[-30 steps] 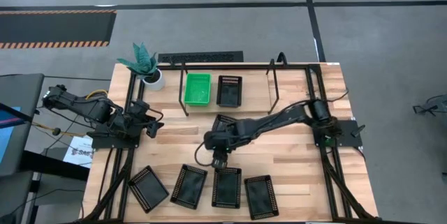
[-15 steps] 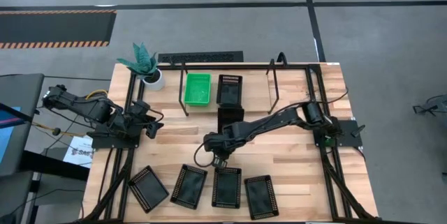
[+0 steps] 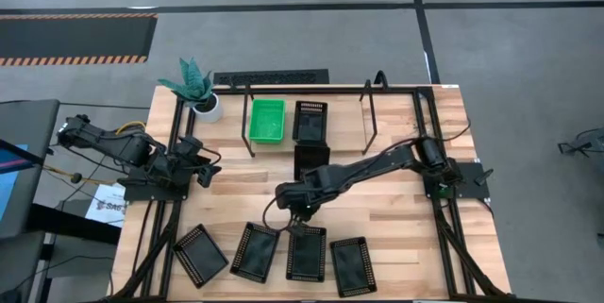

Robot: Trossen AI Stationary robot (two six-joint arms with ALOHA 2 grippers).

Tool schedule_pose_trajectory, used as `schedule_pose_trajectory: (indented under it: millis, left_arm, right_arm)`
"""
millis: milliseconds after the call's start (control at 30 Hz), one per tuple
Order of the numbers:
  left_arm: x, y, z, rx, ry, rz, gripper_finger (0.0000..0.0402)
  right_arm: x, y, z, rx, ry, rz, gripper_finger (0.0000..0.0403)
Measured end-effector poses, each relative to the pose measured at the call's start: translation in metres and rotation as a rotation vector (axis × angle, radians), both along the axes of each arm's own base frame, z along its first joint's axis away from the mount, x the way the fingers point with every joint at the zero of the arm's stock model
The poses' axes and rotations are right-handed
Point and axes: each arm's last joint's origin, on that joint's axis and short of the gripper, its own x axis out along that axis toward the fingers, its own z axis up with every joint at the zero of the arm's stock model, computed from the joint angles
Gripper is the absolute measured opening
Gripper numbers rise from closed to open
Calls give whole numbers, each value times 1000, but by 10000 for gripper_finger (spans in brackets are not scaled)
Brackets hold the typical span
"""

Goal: Stack baskets on shelf by color
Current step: Stack the black bin into the black bin on the shelf

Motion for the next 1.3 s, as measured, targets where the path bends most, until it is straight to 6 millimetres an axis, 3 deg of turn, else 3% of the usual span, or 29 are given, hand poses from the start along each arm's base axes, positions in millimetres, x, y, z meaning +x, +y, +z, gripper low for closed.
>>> schedule_pose_trajectory:
  millis: [167, 400, 567, 867, 1033, 1300]
  left_arm:
    - [0, 0, 0, 11, -5, 9, 261]
    - [0, 1, 0, 17, -10, 22, 261]
    - [0, 1, 0, 25, -14, 28, 261]
    - [0, 1, 1, 23, -23, 49, 261]
    - [0, 1, 1, 22, -25, 54, 261]
    - [0, 2, 0, 23, -24, 57, 261]
  right_arm:
    - [-9, -10, 23, -171, 21, 42, 46]
    - [-20, -38, 20, -373, 187, 46, 135]
    - [-30, -58, 46, -500, 147, -22, 178]
    - [-49, -93, 88, -685, 86, -14, 176]
    - [-44, -103, 82, -654, 93, 105, 175]
    - [-29, -114, 64, -654, 100, 152, 175]
